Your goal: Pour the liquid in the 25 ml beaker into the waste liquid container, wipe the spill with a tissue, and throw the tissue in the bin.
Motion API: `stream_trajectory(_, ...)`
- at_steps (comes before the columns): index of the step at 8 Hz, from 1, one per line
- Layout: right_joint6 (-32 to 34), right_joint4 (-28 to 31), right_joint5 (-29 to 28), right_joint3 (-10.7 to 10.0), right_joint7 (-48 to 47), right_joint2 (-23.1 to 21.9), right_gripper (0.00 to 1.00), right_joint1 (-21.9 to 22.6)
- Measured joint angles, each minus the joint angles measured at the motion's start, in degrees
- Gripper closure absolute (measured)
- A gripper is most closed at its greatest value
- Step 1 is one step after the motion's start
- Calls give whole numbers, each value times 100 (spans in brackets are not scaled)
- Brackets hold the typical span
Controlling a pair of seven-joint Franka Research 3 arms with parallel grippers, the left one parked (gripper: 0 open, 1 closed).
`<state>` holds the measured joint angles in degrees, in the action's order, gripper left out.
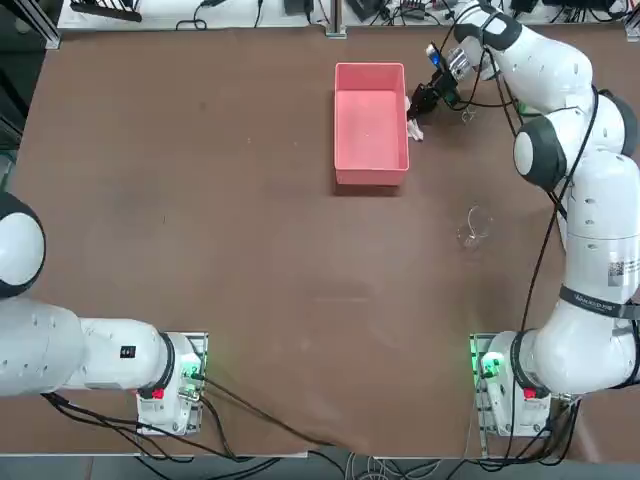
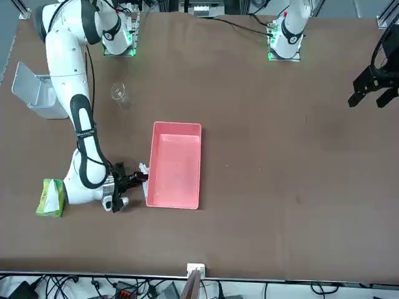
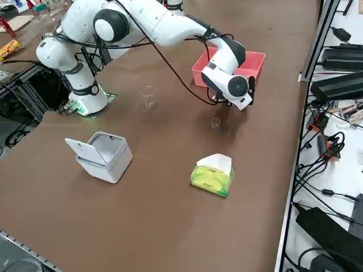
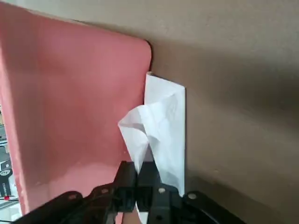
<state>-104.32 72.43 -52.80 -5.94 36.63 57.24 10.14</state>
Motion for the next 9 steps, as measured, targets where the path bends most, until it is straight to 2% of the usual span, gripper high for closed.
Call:
stream_trajectory(4, 8, -135, 13, -6, 2, -28, 96, -3)
stream_trajectory(6, 170, -165, 168, -30, 1, -203, 96, -10)
stream_trajectory(7, 350, -168, 329, -74, -9, -362, 96, -14)
stream_trajectory(9, 779, -150, 640, -293, -27, -753, 96, -25)
